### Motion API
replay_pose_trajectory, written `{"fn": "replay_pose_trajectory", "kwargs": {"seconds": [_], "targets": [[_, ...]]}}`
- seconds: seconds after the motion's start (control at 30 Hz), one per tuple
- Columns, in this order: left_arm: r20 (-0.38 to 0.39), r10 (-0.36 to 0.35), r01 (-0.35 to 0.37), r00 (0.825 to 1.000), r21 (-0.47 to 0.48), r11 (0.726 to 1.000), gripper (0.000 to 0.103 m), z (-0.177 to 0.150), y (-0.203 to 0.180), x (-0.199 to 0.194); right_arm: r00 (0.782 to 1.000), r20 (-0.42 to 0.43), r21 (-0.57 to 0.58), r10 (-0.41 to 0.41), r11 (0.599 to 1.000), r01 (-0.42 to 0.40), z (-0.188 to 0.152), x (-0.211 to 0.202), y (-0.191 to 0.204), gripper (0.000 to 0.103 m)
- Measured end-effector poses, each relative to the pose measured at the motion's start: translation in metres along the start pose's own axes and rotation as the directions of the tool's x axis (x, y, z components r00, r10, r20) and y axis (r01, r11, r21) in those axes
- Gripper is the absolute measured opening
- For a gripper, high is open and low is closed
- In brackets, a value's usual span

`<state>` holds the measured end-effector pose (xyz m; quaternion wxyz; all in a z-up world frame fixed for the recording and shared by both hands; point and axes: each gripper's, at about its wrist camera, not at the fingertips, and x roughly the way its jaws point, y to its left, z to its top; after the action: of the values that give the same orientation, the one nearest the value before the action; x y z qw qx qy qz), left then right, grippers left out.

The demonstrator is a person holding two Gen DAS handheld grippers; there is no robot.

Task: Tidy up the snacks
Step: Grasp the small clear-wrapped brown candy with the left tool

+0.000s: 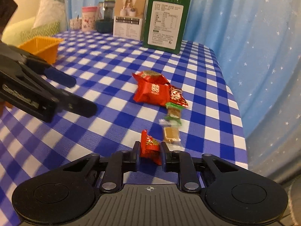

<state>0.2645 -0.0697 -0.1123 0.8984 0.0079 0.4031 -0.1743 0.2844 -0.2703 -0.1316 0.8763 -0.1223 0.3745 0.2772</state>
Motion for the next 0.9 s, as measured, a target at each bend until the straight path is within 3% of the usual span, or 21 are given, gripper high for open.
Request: {"fn": "replay_pose_trajectory", "kwargs": {"seconds": [0.13,0.2,0.3,0.47,0.63,0.7,0.73,0.83,0.9], "targets": [[0.002,-0.001,0.001,1.0,-0.004,1.0,0.082,0.0,0.0,0.0,0.998,0.059,0.097,-0.004,0.995,-0.001,0.005,-0.013,-0.009,0.021],[0.005,0.001,-0.001,1.0,-0.008,1.0,0.081,0.0,0.001,0.0,0.994,0.08,0.141,-0.071,0.988,0.059,0.009,-0.016,-0.017,0.021],[0.009,0.006,-0.006,1.0,-0.014,1.0,0.081,0.001,0.003,0.0,0.988,0.057,0.212,-0.146,0.969,0.131,0.013,-0.003,-0.036,0.021],[0.011,0.018,-0.017,1.0,-0.018,1.0,0.081,0.002,0.006,0.0,0.992,0.019,0.324,-0.128,0.939,0.115,0.015,0.017,-0.06,0.021],[0.001,0.025,-0.025,1.0,-0.016,1.0,0.082,0.0,0.006,0.002,0.997,0.055,0.388,0.055,0.919,-0.071,0.021,0.023,-0.06,0.021],[-0.002,0.021,-0.021,1.0,-0.012,1.0,0.082,-0.001,0.005,0.004,0.979,0.076,0.433,0.189,0.878,-0.203,0.023,0.026,-0.057,0.021],[-0.003,0.016,-0.016,1.0,-0.004,1.0,0.081,-0.002,0.003,0.004,0.973,0.087,0.451,0.212,0.863,-0.228,0.024,0.026,-0.056,0.021],[-0.001,-0.019,0.019,1.0,0.046,0.999,0.081,-0.004,-0.004,0.008,0.978,0.116,0.476,0.171,0.855,-0.206,0.029,0.016,-0.06,0.021],[0.011,-0.043,0.041,0.999,0.126,0.991,0.08,-0.004,-0.013,0.013,0.983,0.124,0.501,0.138,0.846,-0.183,0.029,0.009,-0.066,0.021]]}}
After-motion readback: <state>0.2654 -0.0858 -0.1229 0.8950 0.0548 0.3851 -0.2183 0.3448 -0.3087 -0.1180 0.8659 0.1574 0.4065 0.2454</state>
